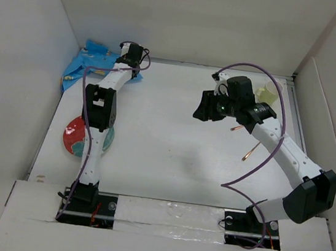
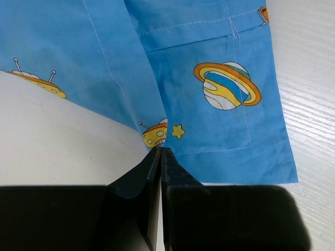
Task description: Set the dinner table for one person
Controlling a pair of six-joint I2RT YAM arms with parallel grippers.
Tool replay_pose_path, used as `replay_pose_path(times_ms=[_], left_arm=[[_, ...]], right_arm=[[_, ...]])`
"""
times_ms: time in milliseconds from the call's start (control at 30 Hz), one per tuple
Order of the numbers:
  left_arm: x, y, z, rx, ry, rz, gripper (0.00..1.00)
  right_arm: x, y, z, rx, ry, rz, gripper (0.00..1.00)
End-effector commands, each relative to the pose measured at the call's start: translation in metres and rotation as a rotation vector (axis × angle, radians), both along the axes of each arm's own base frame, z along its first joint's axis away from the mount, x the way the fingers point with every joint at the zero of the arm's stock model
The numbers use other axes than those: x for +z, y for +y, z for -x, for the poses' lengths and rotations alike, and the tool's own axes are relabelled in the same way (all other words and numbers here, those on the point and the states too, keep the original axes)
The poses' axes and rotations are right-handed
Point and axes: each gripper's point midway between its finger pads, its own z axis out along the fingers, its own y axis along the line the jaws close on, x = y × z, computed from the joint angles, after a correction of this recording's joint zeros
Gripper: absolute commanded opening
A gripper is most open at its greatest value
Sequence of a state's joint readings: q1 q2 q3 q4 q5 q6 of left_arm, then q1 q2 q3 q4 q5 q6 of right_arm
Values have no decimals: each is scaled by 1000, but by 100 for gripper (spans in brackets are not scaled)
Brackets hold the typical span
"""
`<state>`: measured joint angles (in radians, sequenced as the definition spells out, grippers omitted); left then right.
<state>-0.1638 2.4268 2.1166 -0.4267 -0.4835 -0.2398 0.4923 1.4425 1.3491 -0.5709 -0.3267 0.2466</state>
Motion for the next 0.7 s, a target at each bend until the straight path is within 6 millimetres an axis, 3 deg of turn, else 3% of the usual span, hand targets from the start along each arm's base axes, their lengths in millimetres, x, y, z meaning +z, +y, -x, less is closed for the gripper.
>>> replay_pose_path(times_ms=[0, 33, 67, 100, 133, 167, 200, 233, 267, 300, 333, 367, 433, 467, 667], left_arm=[[53, -7, 1, 5, -99, 11, 0], [66, -12, 3, -6, -123, 17, 0], [96, -17, 8, -16, -171, 28, 0], [113, -29, 12, -48, -198, 48, 0], [131, -36, 15, -66, -231, 66, 0], [167, -35, 25, -74, -293, 84, 0], [187, -46, 31, -100, -326, 106, 0], [225, -53, 44, -122, -393, 131, 0], [247, -52, 52, -128, -428, 141, 0], [283, -65, 68, -166, -490, 159, 0], [281, -71, 70, -178, -479, 160, 0], [317, -72, 84, -190, -544, 173, 0], [347, -80, 102, -228, -583, 188, 0], [378, -83, 116, -251, -642, 212, 0], [461, -81, 168, -330, -811, 299, 0]], right_arm=[[14, 1, 7, 30, -40, -21, 54], [16, 1, 8, 27, -44, -27, 50], [16, 1, 8, 27, -47, -28, 28], [19, 2, 8, 27, -54, -36, 11], [21, 2, 7, 25, -59, -41, 0], [22, 3, 6, 28, -59, -43, 0], [28, 5, 5, 34, -71, -52, 0], [31, 8, 7, 47, -80, -54, 0], [35, 9, 5, 45, -88, -56, 0], [41, 12, 5, 44, -104, -55, 0], [46, 12, 4, 43, -114, -62, 0], [53, 15, 5, 46, -128, -69, 0], [73, 18, 2, 37, -168, -85, 0], [80, 21, 4, 44, -181, -91, 0], [135, 22, 5, 16, -276, -137, 4]])
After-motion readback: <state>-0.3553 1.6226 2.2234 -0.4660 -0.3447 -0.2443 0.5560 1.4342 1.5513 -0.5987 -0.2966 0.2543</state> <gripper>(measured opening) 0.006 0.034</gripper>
